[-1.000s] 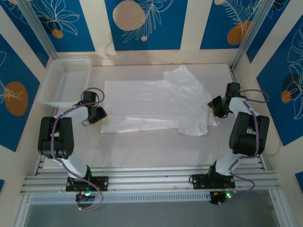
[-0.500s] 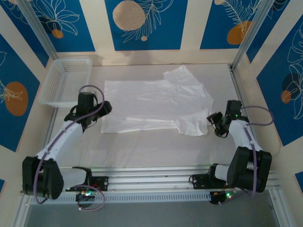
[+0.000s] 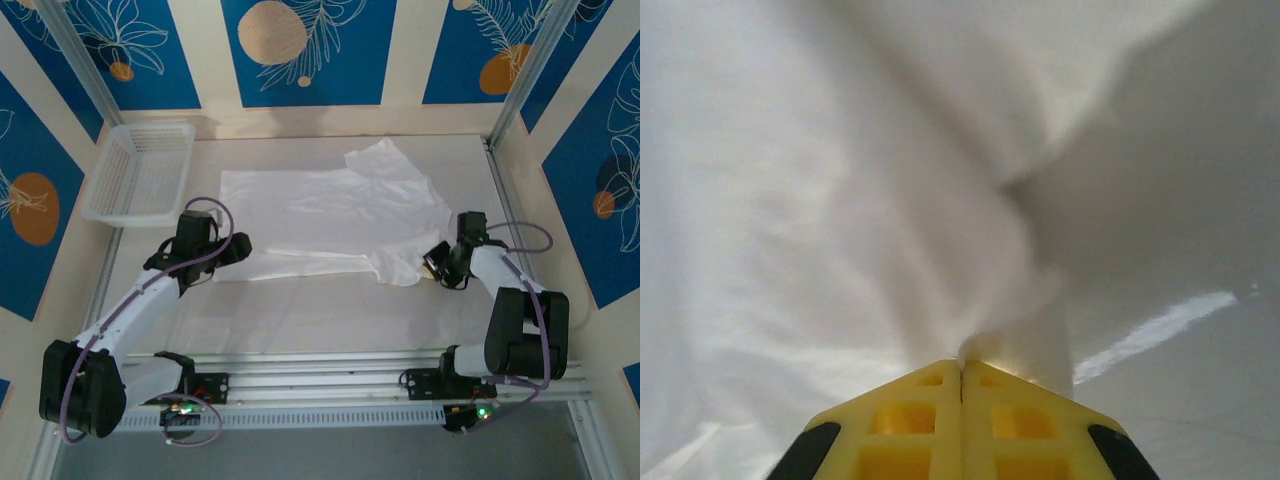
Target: Fold the inside-out t-shirt
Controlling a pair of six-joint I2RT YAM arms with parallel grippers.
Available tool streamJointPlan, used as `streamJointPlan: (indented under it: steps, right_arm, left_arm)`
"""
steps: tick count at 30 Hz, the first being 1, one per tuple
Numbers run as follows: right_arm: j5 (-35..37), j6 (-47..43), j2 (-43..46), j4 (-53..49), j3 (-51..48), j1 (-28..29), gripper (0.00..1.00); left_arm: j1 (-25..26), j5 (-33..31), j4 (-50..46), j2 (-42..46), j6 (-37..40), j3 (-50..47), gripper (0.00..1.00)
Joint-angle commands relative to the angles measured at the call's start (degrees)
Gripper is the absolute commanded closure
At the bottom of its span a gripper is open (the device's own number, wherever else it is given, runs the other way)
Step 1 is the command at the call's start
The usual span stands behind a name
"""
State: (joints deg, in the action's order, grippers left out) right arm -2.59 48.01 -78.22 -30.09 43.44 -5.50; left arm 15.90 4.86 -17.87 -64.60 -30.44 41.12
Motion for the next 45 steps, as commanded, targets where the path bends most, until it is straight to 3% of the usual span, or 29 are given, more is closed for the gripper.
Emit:
streamJointPlan:
  steps: [1, 4, 10, 13, 15, 17, 19, 20, 21, 23, 24, 30, 34, 40, 45]
  right_arm:
    - [-2.12, 1.19, 1.12, -3.83, 9.04, 5.90, 1.00]
    - [1.36, 3.41, -2.63, -2.43, 17.75, 10.17, 1.00]
    - [10.84, 4.67, -22.51, -2.56, 39.82, 7.07, 0.99]
    - [9.92, 1.31, -32.05, -9.95, 52.58, 4.73, 0.56]
    - [8.72, -1.99, -35.21, -16.91, 58.32, 4.30, 0.48]
    - [9.42, -3.70, -32.51, -15.40, 53.69, 4.53, 0.47]
    - [8.23, -2.88, -27.85, -9.64, 44.18, 4.21, 0.52]
    - [7.50, -1.96, -25.60, -6.82, 39.00, 3.78, 0.61]
    - [6.68, -1.31, -23.94, -4.44, 34.46, 3.21, 0.73]
    - [5.56, -0.54, -22.38, -1.57, 28.47, 1.78, 0.98]
    - [5.36, -0.42, -22.16, -1.13, 26.10, 1.00, 1.00]
    - [0.74, -2.98, -25.64, 0.12, 19.94, -0.01, 1.00]
    - [0.96, -3.12, -26.46, -0.97, 18.12, 1.17, 1.00]
    - [0.05, -0.37, -22.41, 0.16, 9.60, 0.96, 1.00]
    - [-1.61, -4.31, -16.95, -4.47, 1.17, -4.09, 1.00]
  left_arm:
    - [0.36, -1.36, -2.90, 0.67, 1.79, 0.80, 0.31]
    - [0.36, -1.42, -2.58, 0.53, 1.65, 0.68, 0.31]
    - [0.36, 1.36, -4.38, -0.80, 1.63, 1.78, 0.31]
    - [0.36, 2.92, -5.88, -1.03, 2.60, 2.15, 0.31]
    - [0.36, 3.48, -7.19, -1.68, 3.50, 2.76, 0.31]
    - [0.36, 3.20, -7.35, -2.52, 3.66, 2.84, 0.33]
    - [0.36, 1.65, -6.68, -4.21, 2.07, 3.03, 0.49]
    - [0.36, 0.40, -6.61, -5.64, 0.77, 3.67, 0.70]
    - [0.36, -0.75, -6.85, -7.36, -0.26, 4.93, 1.00]
    - [0.29, -2.00, -6.85, -11.60, -1.78, 7.70, 1.00]
    - [0.21, -2.79, -6.09, -14.08, -2.51, 9.02, 1.00]
    - [-0.60, -7.58, -4.15, -29.51, -6.09, 15.78, 1.00]
    - [-0.87, -8.19, -2.02, -33.18, -7.57, 14.65, 1.00]
    - [-2.71, -3.94, 3.24, -33.11, -9.59, 4.70, 1.00]
    - [-2.72, -4.50, -0.05, -21.81, -9.79, -4.56, 1.00]
